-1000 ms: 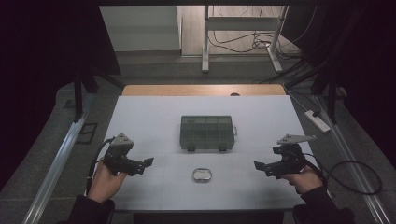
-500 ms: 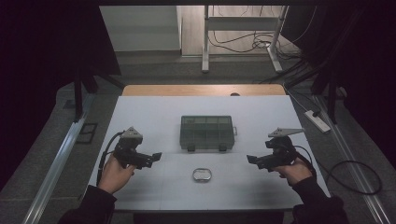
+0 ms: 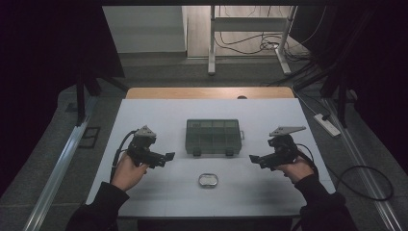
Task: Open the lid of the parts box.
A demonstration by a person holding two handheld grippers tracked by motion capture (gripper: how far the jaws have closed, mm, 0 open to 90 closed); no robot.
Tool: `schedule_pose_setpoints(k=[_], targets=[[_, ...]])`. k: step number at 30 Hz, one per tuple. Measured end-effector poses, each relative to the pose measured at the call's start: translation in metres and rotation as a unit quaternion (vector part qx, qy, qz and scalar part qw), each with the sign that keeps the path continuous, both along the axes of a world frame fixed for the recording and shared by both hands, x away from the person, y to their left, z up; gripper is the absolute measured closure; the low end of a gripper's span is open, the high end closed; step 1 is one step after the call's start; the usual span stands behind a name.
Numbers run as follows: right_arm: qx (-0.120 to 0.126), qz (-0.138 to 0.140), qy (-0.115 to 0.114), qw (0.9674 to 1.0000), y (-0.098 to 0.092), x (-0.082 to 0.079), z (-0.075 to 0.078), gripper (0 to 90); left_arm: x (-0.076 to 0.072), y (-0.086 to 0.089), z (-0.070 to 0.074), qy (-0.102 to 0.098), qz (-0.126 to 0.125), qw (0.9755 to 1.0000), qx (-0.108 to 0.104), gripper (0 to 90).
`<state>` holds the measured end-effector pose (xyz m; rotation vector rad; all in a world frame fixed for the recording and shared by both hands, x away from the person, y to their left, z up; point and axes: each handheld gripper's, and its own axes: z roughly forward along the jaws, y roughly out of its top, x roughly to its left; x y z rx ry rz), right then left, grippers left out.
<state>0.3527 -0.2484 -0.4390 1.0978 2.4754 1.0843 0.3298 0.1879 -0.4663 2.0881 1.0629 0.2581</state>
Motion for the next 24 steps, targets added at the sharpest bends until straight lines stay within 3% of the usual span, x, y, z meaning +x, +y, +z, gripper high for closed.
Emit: schedule_pose_setpoints(k=[24], targets=[[-0.031,-0.007,0.021,0.9993,0.024,0.031,-0.006,0.0,0.034,-0.023,0.001,-0.019,-0.012,0.9997,0.004,0.0]])
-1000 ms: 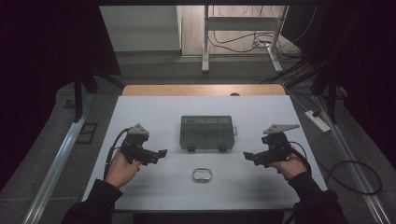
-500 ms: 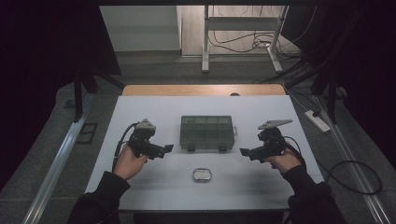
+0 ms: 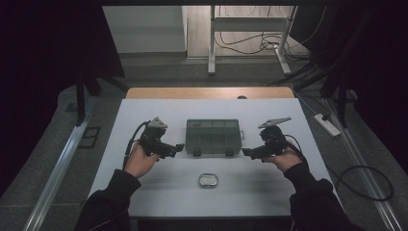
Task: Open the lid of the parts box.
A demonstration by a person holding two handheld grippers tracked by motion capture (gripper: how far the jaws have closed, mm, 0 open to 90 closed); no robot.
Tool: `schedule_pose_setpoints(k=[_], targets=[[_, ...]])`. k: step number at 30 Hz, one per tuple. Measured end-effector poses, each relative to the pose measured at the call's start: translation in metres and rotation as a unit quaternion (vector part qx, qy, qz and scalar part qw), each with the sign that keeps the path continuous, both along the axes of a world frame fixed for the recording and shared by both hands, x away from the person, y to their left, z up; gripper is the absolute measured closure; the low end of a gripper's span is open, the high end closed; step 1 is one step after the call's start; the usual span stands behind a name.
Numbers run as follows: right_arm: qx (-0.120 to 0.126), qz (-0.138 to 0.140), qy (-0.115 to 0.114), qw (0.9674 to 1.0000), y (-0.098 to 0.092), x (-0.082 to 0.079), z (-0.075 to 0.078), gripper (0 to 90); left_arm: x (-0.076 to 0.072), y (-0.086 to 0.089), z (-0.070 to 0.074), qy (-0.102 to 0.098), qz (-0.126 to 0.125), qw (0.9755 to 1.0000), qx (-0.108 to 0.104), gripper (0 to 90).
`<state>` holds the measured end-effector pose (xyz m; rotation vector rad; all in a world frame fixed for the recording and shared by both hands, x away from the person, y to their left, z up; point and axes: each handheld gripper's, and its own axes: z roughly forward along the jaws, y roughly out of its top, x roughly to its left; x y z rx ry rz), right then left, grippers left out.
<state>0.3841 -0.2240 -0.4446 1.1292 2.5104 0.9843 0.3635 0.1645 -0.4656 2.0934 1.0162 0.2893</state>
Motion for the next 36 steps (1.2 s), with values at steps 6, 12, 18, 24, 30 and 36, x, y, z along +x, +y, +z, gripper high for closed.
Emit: schedule_pose_setpoints(k=[6,12,18,24,30,36], targets=[[-0.004,0.001,0.002,1.0,0.007,0.007,0.001,0.0,0.007,-0.005,0.0,0.001,-0.004,1.0,-0.006,0.0],[-0.006,0.003,0.009,0.9999,0.013,0.014,-0.001,0.0,0.015,-0.009,-0.001,0.012,-0.002,0.9999,-0.01,0.0],[-0.014,0.007,0.017,0.9997,0.018,0.018,-0.004,0.0,0.022,-0.015,-0.004,0.015,-0.005,0.9999,-0.004,0.0],[-0.028,0.011,0.029,0.9991,0.023,0.019,-0.009,0.0,0.025,-0.021,-0.009,0.014,-0.02,0.9997,0.006,0.0],[-0.044,0.013,0.035,0.9984,0.026,0.017,-0.016,0.0,0.025,-0.026,-0.017,0.018,-0.027,0.9994,0.011,0.0],[-0.066,0.015,0.03,0.9973,0.027,0.015,-0.025,3.6,0.023,-0.026,-0.022,0.021,-0.024,0.9994,0.014,0.0]])
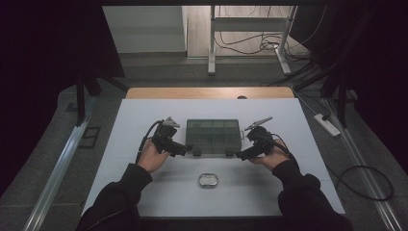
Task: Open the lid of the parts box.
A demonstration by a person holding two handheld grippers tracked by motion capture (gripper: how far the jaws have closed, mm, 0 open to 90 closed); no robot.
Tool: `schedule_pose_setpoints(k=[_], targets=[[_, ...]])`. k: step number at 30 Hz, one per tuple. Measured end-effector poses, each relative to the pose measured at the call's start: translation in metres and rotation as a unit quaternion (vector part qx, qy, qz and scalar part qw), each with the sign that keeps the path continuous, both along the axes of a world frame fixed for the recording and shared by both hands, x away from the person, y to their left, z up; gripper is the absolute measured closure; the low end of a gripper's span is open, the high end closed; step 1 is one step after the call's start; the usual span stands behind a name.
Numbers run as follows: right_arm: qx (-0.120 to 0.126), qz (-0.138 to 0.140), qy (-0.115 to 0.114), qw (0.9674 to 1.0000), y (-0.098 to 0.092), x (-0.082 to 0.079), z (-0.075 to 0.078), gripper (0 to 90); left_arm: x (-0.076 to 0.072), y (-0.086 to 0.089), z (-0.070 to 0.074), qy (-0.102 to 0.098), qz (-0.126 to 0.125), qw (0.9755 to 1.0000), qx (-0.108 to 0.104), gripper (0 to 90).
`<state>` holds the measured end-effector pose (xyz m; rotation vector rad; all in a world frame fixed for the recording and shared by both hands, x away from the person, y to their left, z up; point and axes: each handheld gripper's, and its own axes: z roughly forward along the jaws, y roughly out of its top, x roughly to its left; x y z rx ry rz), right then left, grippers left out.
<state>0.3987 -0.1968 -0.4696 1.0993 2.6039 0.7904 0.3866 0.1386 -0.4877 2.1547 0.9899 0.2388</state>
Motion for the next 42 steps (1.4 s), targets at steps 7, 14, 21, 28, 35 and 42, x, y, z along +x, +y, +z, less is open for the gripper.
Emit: schedule_pose_setpoints(k=[7,14,21,28,35,42], targets=[[-0.011,0.006,-0.004,0.9999,-0.003,-0.001,-0.007,17.5,-0.002,-0.003,-0.005,-0.001,-0.005,0.9999,0.01,0.0],[-0.009,0.013,0.014,0.9998,-0.006,0.0,-0.013,45.5,-0.002,-0.003,-0.008,-0.002,-0.007,0.9999,0.009,0.0],[-0.003,0.023,0.037,0.9991,-0.006,0.002,-0.017,70.8,-0.001,0.003,-0.007,-0.002,0.0,1.0,0.0,0.0],[0.015,0.031,0.059,0.9977,-0.008,0.006,-0.021,89.5,-0.001,0.003,-0.009,0.0,-0.003,1.0,0.0,0.0],[-0.013,0.041,0.061,0.9972,-0.003,0.007,-0.029,89.5,-0.001,0.002,-0.01,0.0,-0.003,1.0,0.001,0.0],[-0.012,0.04,0.057,0.9975,-0.002,0.008,-0.03,89.6,-0.001,0.002,-0.01,0.001,-0.003,1.0,0.002,0.0]])
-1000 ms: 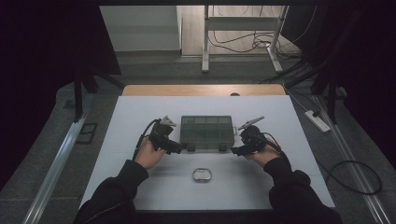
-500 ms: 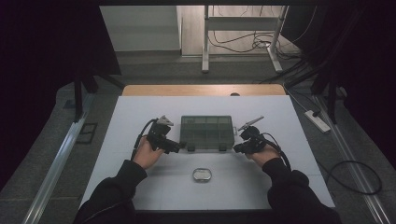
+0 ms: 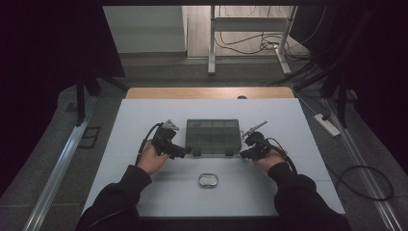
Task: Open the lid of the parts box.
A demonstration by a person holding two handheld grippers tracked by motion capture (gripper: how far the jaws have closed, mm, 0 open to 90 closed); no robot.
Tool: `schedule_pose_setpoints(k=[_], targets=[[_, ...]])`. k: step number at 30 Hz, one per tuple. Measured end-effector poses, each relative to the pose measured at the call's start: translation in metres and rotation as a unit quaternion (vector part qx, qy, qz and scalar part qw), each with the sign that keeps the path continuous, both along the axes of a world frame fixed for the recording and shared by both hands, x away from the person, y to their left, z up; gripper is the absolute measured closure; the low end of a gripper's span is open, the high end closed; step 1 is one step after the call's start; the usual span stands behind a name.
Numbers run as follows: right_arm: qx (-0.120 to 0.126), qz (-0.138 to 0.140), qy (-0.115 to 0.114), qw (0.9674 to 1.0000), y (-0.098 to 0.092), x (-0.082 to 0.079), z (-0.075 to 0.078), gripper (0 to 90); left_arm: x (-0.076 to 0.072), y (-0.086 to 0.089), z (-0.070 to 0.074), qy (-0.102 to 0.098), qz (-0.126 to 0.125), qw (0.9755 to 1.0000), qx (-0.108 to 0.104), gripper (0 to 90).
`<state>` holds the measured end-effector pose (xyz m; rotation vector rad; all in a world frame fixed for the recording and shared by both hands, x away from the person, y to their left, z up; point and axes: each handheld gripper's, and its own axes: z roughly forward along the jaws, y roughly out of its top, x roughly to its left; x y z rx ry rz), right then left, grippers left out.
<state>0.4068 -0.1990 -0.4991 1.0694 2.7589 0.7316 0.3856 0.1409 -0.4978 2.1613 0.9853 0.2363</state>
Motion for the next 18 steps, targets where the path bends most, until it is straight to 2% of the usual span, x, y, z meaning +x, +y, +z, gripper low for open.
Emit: schedule_pose_setpoints(k=[11,18], targets=[[0.017,0.002,-0.013,0.9998,-0.0014,-0.0021,0.0063,89.6,-0.0006,-0.0001,0.0002,-0.002,0.002,1.0,0.002,0.0],[0.019,0.001,-0.019,0.9996,-0.0033,-0.0031,0.0094,89.5,-0.001,0.0002,0.0007,-0.002,0.002,1.0,0.003,0.0]])
